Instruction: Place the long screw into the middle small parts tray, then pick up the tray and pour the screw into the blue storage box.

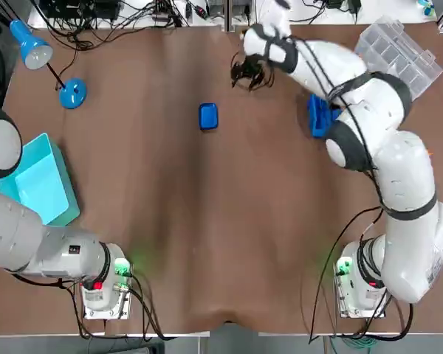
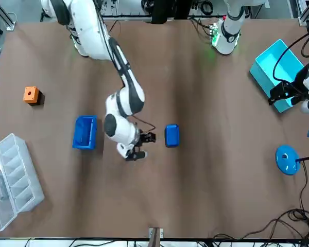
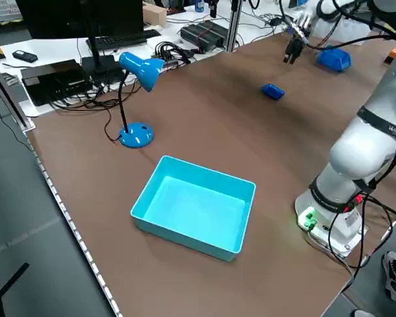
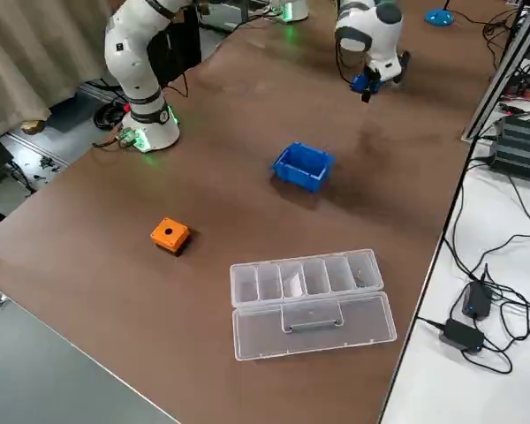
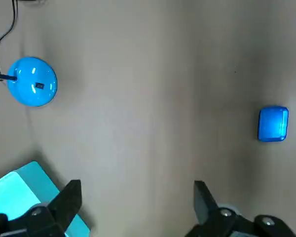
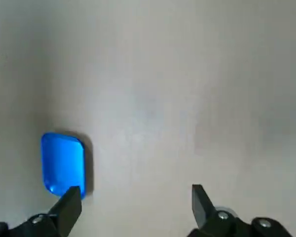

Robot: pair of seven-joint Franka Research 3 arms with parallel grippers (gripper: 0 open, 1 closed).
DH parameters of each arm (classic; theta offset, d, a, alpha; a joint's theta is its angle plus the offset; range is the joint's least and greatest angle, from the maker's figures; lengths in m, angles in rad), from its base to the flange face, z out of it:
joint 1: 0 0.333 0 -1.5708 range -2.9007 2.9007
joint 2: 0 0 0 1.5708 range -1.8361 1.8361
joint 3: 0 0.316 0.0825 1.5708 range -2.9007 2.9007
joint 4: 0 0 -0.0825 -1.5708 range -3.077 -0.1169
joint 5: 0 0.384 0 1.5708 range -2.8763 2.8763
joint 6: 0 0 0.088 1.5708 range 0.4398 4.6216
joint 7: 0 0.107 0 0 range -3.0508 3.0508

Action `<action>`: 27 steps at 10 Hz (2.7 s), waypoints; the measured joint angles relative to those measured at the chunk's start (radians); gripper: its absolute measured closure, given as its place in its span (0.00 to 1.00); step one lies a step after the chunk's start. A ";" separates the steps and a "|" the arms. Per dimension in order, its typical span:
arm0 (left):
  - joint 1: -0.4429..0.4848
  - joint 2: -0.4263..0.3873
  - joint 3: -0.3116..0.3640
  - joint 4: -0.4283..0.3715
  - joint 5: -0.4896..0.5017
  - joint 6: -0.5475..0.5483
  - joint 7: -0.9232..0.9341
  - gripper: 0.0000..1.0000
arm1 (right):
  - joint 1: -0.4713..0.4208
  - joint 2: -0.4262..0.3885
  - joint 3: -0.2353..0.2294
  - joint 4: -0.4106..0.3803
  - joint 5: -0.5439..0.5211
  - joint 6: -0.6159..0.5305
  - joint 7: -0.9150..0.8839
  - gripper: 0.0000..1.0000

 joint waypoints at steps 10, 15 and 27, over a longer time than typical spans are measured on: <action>0.000 0.000 0.000 0.001 0.000 0.000 0.000 0.00 | -0.254 -0.490 -0.099 -0.027 -0.611 -0.486 -0.209 0.00; 0.000 0.000 0.000 0.001 0.000 0.000 0.000 0.00 | -0.609 -0.661 0.126 -0.070 -0.648 -0.532 -0.209 0.00; 0.000 0.001 0.000 0.001 0.000 0.000 0.000 0.00 | -0.642 -0.727 0.130 -0.136 -0.651 -0.525 -0.127 0.00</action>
